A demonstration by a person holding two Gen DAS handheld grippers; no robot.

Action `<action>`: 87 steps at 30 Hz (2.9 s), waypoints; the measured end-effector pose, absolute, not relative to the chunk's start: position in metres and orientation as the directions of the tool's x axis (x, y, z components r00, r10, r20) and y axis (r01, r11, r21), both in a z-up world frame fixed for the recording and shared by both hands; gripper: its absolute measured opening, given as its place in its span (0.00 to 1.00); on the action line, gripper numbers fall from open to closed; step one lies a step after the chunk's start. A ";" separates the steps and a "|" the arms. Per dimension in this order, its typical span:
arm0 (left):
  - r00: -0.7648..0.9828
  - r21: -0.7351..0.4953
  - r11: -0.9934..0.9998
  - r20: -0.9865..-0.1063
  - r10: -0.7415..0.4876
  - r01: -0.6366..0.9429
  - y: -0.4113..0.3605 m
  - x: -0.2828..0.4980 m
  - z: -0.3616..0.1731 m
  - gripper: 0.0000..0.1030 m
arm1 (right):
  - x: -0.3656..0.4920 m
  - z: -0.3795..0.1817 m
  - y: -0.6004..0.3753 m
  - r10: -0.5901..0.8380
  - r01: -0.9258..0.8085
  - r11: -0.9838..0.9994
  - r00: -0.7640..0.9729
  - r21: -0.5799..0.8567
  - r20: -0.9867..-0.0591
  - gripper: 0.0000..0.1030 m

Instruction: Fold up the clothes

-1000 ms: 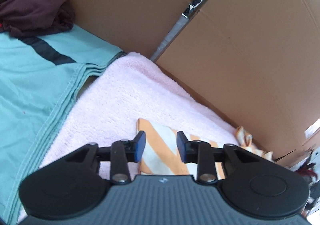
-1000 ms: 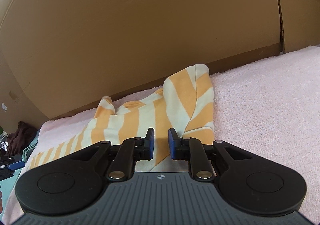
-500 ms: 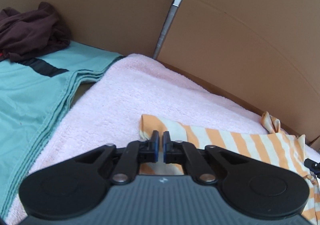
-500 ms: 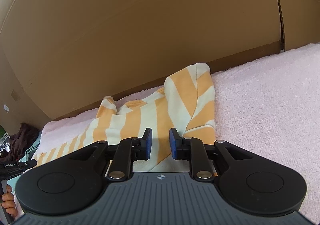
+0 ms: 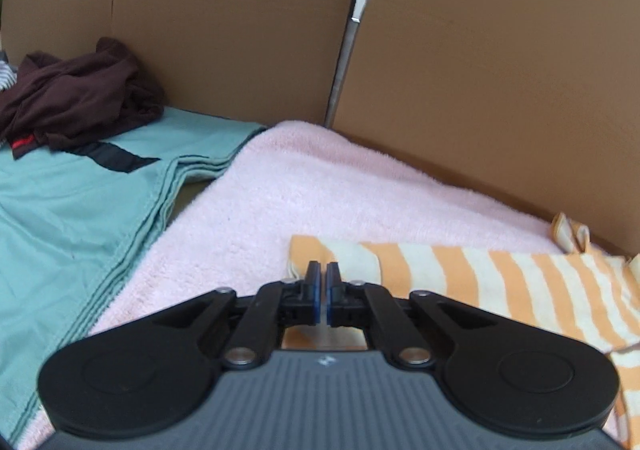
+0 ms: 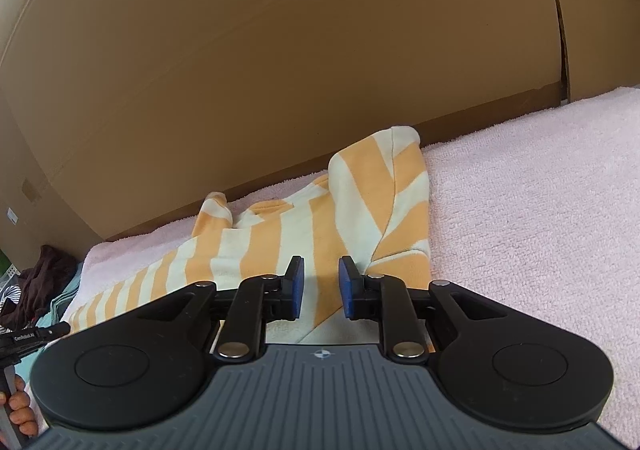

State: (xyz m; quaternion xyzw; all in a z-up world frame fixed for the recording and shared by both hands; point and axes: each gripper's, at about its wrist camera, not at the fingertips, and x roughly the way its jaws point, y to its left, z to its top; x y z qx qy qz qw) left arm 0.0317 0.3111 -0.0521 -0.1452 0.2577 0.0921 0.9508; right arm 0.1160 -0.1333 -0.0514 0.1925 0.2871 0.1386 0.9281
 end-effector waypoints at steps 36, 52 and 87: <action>0.835 -0.248 0.910 -0.526 0.162 -0.332 0.318 0.029 -0.054 0.00 | 0.093 -0.030 -0.170 0.499 -0.206 0.828 0.695 0.521 -0.519 0.13; 0.835 -0.251 0.911 -0.527 0.155 -0.327 0.317 0.030 -0.054 0.00 | 0.007 -0.040 -0.106 0.354 -0.354 0.928 0.752 0.112 -0.556 0.02; 0.835 -0.253 0.913 -0.530 0.146 -0.320 0.319 0.030 -0.055 0.00 | -0.143 -0.045 -0.121 0.550 -0.553 0.816 0.656 0.167 -0.518 0.22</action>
